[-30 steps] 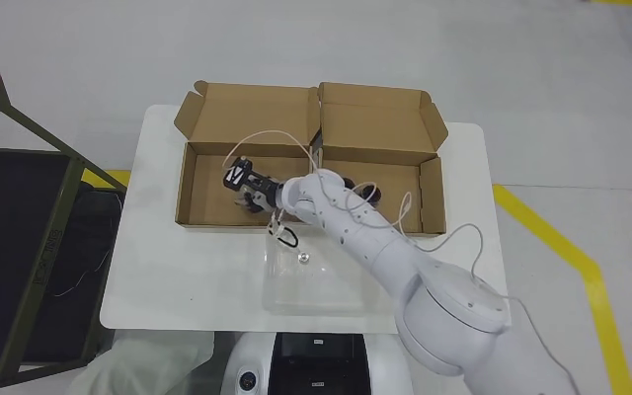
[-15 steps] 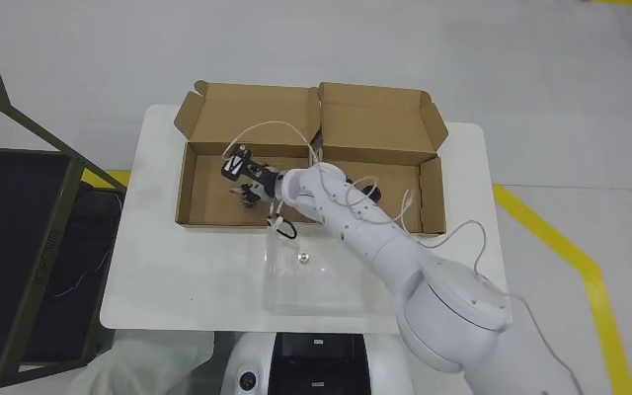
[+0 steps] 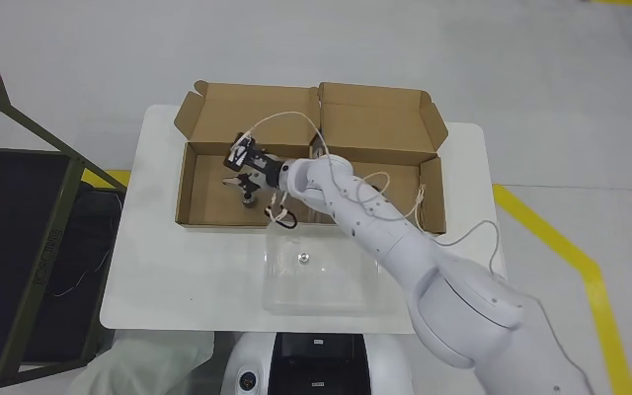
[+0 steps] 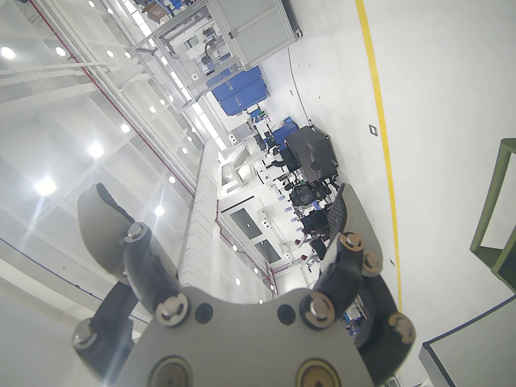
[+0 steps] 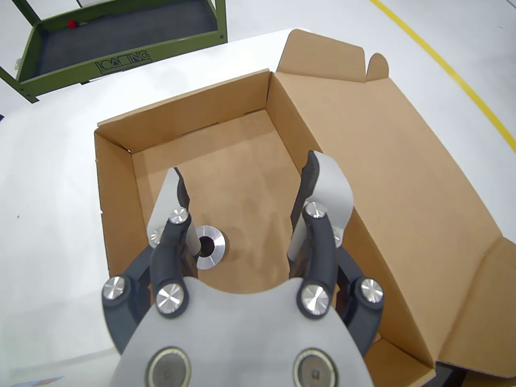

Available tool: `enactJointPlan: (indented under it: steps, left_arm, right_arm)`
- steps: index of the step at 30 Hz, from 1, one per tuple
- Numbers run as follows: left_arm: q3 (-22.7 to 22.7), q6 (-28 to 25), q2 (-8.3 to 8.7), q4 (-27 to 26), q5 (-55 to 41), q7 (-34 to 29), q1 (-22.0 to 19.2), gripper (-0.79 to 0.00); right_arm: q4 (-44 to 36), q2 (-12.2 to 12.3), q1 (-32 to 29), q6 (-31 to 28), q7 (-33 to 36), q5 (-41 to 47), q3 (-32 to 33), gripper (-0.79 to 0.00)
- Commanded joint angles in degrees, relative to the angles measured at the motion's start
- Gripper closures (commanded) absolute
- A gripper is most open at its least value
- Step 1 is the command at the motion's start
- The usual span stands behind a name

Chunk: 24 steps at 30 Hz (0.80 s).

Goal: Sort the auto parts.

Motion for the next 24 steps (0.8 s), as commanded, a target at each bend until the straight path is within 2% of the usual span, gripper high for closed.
enactJointPlan:
  steps: [1,6,13,18,24]
  left_arm:
    - [0.0,0.0,0.0,0.0,0.0,0.0,0.0,-0.785]
    - [0.0,0.0,0.0,0.0,0.0,0.0,0.0,-0.785]
    - [0.0,0.0,0.0,0.0,0.0,0.0,0.0,-0.785]
    - [0.0,0.0,0.0,0.0,0.0,0.0,0.0,-0.785]
    - [0.0,0.0,0.0,0.0,0.0,0.0,0.0,-0.785]
  right_arm:
    - [-2.41,1.48,-0.84,-0.61,-0.44,-0.98,1.17,-0.579]
    - [-10.81,5.8,-4.21,-0.68,1.49,-3.35,5.56,-0.588]
    - [-29.6,11.95,-13.29,-0.18,12.34,-7.67,13.48,-0.646]
    - [-46.37,16.35,-23.35,-3.63,20.97,-9.5,21.63,-0.665]
    - [-57.42,19.36,-31.89,-10.01,26.89,-7.24,28.74,-0.677]
